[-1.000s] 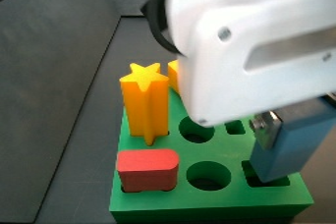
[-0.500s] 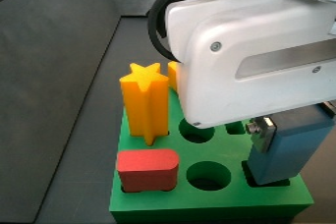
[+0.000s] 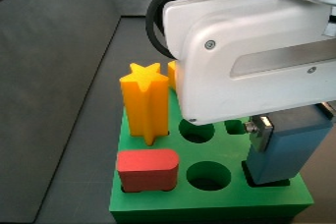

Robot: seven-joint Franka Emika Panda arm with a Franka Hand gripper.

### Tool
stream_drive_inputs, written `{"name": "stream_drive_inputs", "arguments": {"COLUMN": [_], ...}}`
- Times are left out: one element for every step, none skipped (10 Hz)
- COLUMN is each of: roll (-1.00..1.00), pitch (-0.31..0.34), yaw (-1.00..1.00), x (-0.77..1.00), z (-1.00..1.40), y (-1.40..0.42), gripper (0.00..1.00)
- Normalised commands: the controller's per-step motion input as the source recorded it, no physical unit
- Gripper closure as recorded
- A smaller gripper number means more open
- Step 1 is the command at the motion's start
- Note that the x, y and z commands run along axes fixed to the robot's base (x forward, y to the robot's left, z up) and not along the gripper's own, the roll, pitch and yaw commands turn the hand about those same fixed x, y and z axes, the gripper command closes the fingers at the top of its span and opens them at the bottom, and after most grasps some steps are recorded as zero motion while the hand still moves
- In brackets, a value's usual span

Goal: Pick up the rectangle object. Move up. Place the rectangle object on the fixture. Regrasp the rectangle object. Move to above the board. Insert the rectangle object.
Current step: Insert the rectangle object.

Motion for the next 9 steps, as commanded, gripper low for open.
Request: {"name": "stream_drive_inputs", "arguments": {"roll": [0.0,0.0,0.0,0.0,0.01,0.07,0.14,0.21,0.2], "pitch": [-0.044,-0.034,-0.036,-0.019,0.0,0.0,0.059,0.116,0.114], "yaw": [-0.2,-0.15,-0.12,-0.14,-0.12,-0.02,0.0,0.0,0.0], "x": [-0.05,0.0,-0.05,-0.06,-0.05,0.0,0.28,0.49,0.6], "z": [-0.14,-0.21,-0.25,-0.23,-0.19,-0.35,-0.45,-0.63,-0.76], "y": [-0.05,-0.09,-0.06,-0.02,0.0,-0.05,-0.12,-0.12,-0.05], "gripper": [1.0,1.0,1.0,1.0,1.0,1.0,1.0,1.0,1.0]}}
